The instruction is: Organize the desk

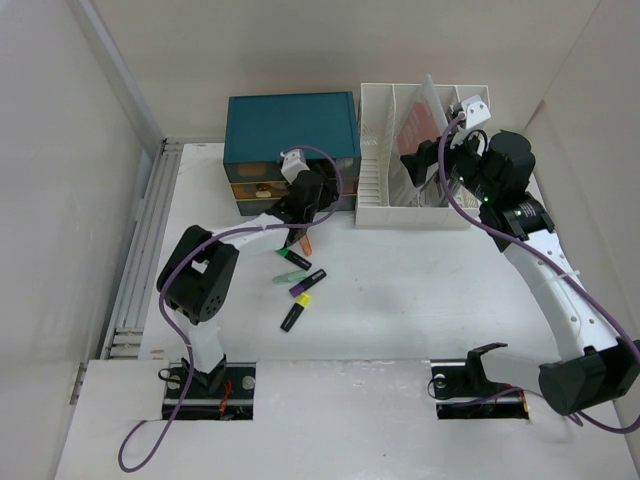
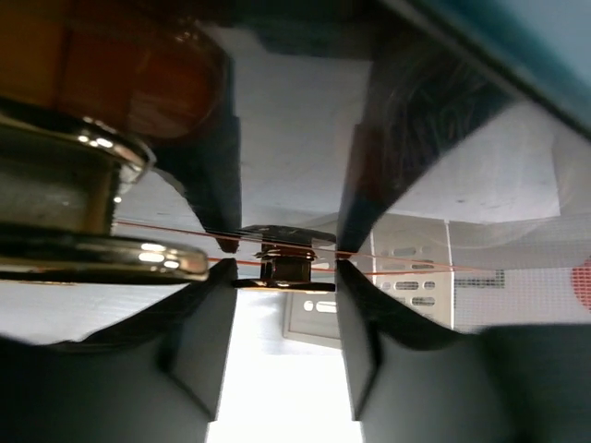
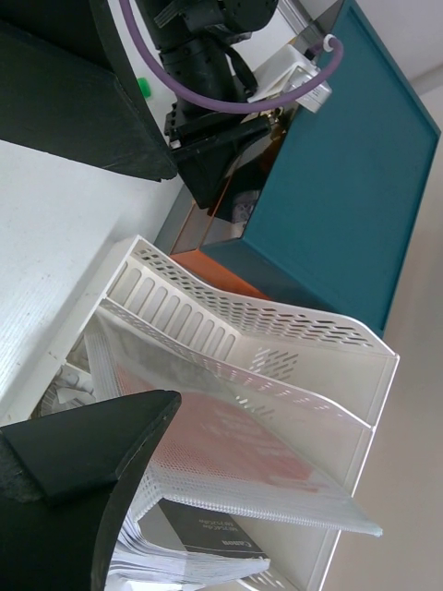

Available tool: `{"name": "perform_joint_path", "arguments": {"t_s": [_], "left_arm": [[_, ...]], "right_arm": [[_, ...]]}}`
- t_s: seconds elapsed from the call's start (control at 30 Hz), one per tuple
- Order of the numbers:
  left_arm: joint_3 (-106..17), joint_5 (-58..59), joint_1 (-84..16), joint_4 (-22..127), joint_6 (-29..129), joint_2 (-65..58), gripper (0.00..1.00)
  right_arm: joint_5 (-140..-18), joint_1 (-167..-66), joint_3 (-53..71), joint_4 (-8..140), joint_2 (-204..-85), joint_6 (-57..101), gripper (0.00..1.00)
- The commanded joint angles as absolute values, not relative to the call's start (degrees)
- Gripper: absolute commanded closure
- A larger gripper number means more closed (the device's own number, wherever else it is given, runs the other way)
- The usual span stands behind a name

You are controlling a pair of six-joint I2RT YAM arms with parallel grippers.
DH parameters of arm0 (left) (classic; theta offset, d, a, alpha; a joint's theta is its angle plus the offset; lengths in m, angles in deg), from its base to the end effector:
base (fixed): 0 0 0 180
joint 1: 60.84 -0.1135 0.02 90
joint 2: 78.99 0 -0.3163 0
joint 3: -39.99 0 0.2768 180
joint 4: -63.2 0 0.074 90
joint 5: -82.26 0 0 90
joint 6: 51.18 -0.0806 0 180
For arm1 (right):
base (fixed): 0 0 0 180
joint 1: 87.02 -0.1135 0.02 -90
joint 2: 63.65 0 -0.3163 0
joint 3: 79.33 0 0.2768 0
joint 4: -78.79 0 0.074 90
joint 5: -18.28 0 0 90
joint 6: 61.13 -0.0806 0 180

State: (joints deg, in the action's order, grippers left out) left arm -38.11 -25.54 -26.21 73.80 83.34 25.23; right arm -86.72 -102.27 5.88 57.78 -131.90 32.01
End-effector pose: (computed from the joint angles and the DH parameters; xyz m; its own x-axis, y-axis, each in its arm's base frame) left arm 0.4184 -0.2590 0.2579 -0.3664 -0.5583 -0.7444 0.0586 0.7846 -0.6173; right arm 0.3023 0.1040 0.4773 -0.0405 -0.0659 -0.9970 -0.5061 0.8617 -0.0364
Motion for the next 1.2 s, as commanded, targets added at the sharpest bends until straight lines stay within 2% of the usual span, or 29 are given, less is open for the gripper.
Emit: {"name": "perform_joint_path", "arguments": {"t_s": [0.0,0.07,0.5,0.67,0.73,0.8,0.83,0.87,0.9,1.0,1.03,1.17], "left_arm": [[-37.31,-27.86,-26.92,77.93,85.31,25.25,0.65],[-36.78,-27.86,-26.92,77.93,85.32,25.25,0.72],[-21.58,-30.06,-22.71,79.16,89.09,14.71,0.72],[-16.21,-31.20,-21.64,79.78,90.33,10.84,0.66],[-14.10,-31.73,-21.12,79.78,91.12,8.38,0.57],[-12.96,-32.26,-20.51,79.78,91.73,7.24,0.55],[-12.43,-32.95,-20.50,79.78,91.73,7.23,0.50],[-11.73,-33.57,-20.50,79.78,91.73,6.44,0.43],[-11.72,-33.58,-20.50,79.78,91.73,6.44,0.29],[-11.20,-34.28,-20.50,79.78,90.42,4.77,0.17],[-11.20,-34.28,-20.50,79.78,89.89,3.29,0.09],[-10.14,-33.75,-19.28,78.55,88.75,-1.80,0.02]], "right_arm": [[-86.31,-102.05,6.93,59.94,-131.15,31.51,0.00],[-86.31,-102.05,6.93,59.94,-131.68,32.03,0.00],[-87.88,-102.05,6.93,59.94,-132.21,32.04,0.00],[-88.42,-102.05,6.93,59.94,-132.74,32.04,0.00],[-88.42,-102.05,6.93,59.94,-132.74,32.04,0.00],[-88.94,-102.05,6.93,59.94,-132.74,32.04,0.00],[-88.94,-102.05,6.93,59.94,-132.74,32.04,0.00],[-88.94,-102.05,6.93,59.94,-133.26,32.04,0.00],[-90.42,-102.05,6.93,59.94,-133.26,32.04,0.00],[-93.76,-102.05,6.41,59.94,-133.26,32.83,0.00],[-94.73,-102.05,5.88,59.94,-133.26,33.61,0.00],[-104.38,-102.05,4.65,59.94,-133.26,38.62,0.00]]}}
